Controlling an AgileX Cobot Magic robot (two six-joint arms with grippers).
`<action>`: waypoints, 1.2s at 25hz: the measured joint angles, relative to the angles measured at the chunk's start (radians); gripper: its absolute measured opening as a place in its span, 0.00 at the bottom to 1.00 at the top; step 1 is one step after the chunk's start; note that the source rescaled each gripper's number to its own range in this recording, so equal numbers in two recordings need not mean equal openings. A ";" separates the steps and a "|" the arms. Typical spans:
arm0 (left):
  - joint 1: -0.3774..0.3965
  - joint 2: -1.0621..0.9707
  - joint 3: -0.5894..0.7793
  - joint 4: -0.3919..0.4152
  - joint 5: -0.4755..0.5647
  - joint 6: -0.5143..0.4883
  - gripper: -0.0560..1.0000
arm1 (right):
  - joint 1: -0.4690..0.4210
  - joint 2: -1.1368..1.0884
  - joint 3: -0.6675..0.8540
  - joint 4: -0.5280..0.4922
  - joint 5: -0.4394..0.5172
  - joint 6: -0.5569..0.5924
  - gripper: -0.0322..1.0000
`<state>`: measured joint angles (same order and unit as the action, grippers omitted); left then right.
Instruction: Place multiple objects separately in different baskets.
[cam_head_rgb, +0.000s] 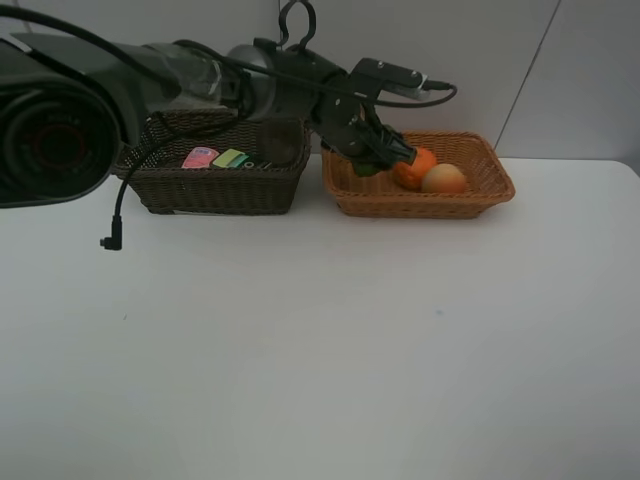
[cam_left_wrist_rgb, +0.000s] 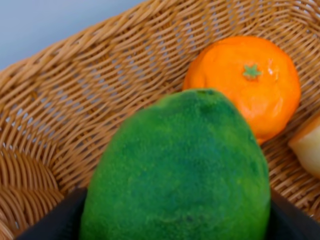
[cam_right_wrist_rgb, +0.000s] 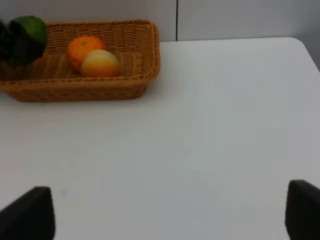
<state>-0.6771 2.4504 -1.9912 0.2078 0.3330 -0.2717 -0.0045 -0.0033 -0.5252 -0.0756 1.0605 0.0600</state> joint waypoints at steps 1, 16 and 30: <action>0.000 0.003 0.000 0.000 0.003 0.000 0.80 | 0.000 0.000 0.000 0.000 0.000 0.000 1.00; -0.001 -0.031 0.000 -0.052 0.092 0.009 1.00 | 0.000 0.000 0.000 0.000 0.000 0.000 1.00; 0.167 -0.343 0.020 -0.132 0.787 0.081 1.00 | 0.000 0.000 0.000 0.000 0.000 0.000 1.00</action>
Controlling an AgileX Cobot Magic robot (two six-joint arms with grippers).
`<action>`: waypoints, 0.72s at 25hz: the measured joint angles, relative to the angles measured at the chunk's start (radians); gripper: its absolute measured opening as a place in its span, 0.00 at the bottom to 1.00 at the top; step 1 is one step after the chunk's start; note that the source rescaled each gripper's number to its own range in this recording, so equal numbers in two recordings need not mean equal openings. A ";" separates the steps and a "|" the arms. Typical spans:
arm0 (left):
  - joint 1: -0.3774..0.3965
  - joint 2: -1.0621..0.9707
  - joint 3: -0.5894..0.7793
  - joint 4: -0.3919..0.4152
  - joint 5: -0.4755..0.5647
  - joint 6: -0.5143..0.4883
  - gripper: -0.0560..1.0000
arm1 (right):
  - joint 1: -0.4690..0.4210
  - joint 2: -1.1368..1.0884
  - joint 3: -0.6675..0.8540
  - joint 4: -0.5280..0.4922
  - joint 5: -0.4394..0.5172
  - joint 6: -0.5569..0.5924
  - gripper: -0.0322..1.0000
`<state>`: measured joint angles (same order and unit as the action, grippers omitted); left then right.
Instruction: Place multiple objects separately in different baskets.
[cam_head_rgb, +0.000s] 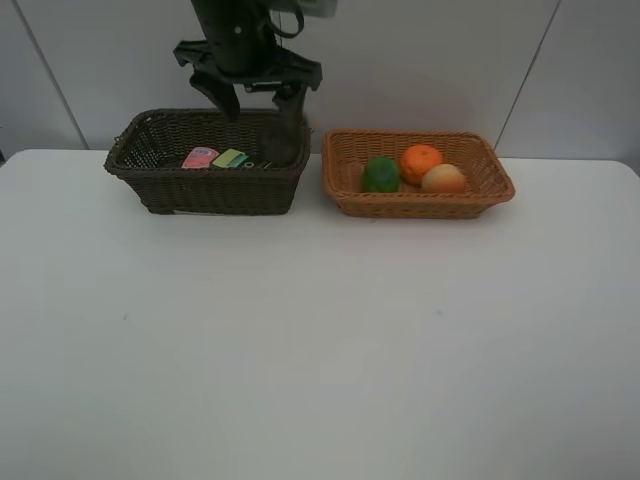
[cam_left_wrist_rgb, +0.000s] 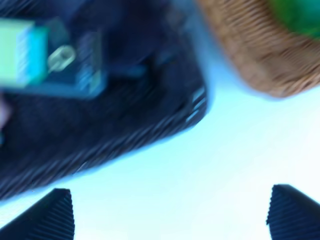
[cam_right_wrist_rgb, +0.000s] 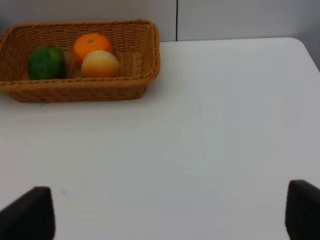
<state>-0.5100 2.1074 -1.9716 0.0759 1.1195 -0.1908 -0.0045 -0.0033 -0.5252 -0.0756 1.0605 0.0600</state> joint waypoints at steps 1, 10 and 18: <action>0.025 -0.036 0.025 0.000 0.028 -0.006 1.00 | 0.000 0.000 0.000 0.000 0.000 0.000 1.00; 0.282 -0.501 0.516 0.007 -0.010 -0.026 1.00 | 0.000 0.000 0.000 0.000 0.000 0.000 1.00; 0.375 -1.072 0.997 0.042 -0.054 0.023 1.00 | 0.000 0.000 0.000 0.000 0.000 0.000 1.00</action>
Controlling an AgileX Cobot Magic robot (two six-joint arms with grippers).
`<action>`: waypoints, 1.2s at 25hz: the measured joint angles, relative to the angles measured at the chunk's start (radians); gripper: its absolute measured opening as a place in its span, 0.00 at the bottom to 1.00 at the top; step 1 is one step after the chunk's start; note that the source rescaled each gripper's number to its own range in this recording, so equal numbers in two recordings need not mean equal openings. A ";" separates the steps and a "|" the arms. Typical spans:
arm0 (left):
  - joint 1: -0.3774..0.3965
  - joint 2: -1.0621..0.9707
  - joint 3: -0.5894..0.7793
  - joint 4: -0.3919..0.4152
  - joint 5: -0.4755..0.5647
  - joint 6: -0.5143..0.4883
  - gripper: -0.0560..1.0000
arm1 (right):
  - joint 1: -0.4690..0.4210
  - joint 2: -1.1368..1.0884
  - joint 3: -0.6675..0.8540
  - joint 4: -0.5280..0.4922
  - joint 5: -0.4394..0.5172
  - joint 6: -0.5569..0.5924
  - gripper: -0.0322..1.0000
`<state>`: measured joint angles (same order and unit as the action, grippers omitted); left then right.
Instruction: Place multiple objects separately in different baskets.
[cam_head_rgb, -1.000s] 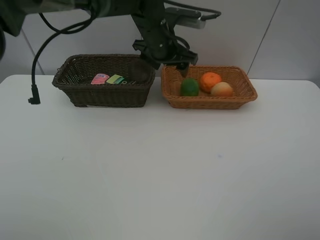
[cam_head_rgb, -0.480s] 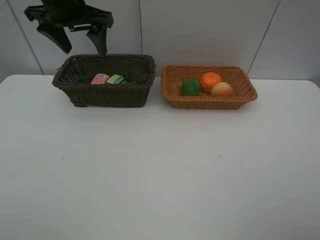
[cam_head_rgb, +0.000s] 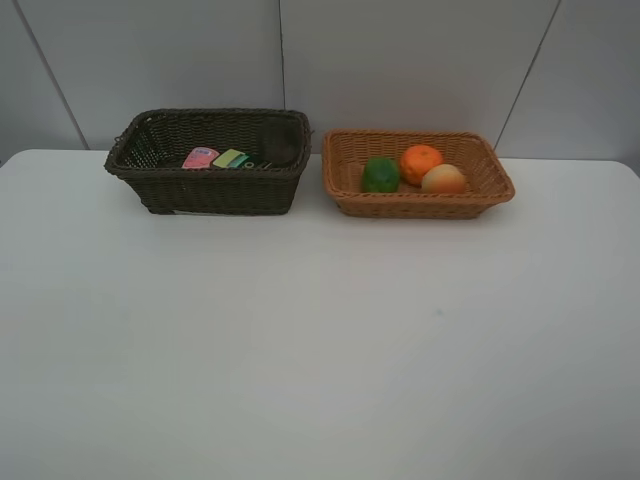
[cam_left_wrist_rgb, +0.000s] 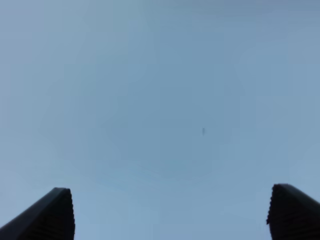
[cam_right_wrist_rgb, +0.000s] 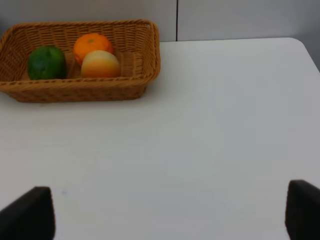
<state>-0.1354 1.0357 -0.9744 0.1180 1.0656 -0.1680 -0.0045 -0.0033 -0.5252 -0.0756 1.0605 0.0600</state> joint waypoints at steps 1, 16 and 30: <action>0.002 -0.070 0.040 0.000 -0.001 0.002 1.00 | 0.000 0.000 0.000 0.000 0.000 0.000 1.00; 0.002 -0.874 0.313 0.008 0.049 0.041 1.00 | 0.000 0.000 0.000 0.000 0.000 0.000 1.00; 0.002 -1.022 0.466 -0.044 -0.001 0.068 1.00 | 0.000 0.000 0.000 0.000 0.000 0.000 1.00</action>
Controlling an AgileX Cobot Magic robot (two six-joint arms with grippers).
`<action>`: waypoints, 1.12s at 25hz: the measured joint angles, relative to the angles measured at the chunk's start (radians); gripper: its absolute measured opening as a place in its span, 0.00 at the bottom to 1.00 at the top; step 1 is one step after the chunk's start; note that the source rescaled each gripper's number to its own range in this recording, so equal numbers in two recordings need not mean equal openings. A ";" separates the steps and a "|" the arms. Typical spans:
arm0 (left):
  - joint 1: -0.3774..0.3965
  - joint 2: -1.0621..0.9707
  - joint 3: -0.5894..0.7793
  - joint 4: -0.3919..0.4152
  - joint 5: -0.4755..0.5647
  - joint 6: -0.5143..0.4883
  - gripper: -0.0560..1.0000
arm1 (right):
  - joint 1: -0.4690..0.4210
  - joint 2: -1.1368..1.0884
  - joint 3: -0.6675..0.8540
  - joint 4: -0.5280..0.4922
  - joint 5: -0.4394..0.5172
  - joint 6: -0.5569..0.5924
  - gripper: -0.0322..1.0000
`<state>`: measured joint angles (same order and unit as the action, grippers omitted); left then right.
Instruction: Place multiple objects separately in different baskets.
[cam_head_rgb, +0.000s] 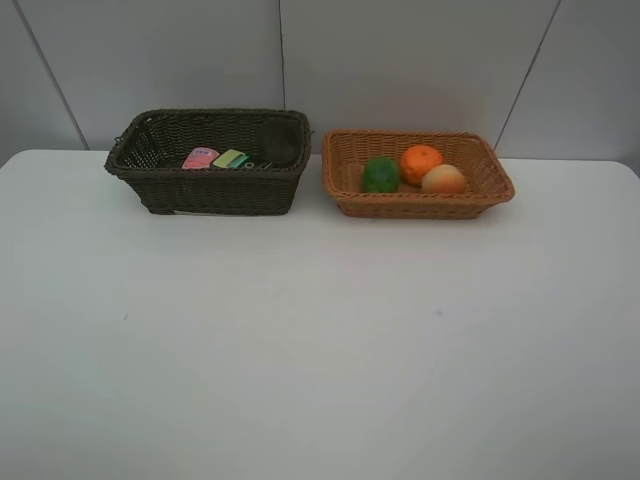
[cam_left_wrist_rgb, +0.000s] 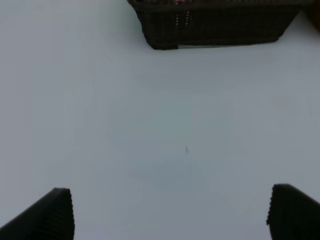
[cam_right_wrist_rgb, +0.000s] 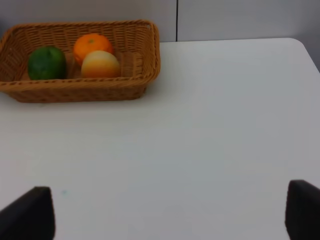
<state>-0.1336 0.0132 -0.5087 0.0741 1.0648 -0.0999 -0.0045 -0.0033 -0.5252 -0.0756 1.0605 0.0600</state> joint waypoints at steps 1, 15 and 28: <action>0.000 -0.011 0.001 0.006 -0.001 0.012 1.00 | 0.000 0.000 0.000 0.000 0.000 0.000 1.00; 0.000 -0.019 0.002 0.027 -0.004 0.039 1.00 | 0.000 0.000 0.000 0.000 0.000 0.000 1.00; 0.000 -0.019 0.002 0.028 -0.005 0.038 1.00 | 0.000 0.000 0.000 0.000 0.000 0.000 1.00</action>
<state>-0.1336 -0.0058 -0.5066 0.1024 1.0599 -0.0620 -0.0045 -0.0033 -0.5252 -0.0756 1.0605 0.0600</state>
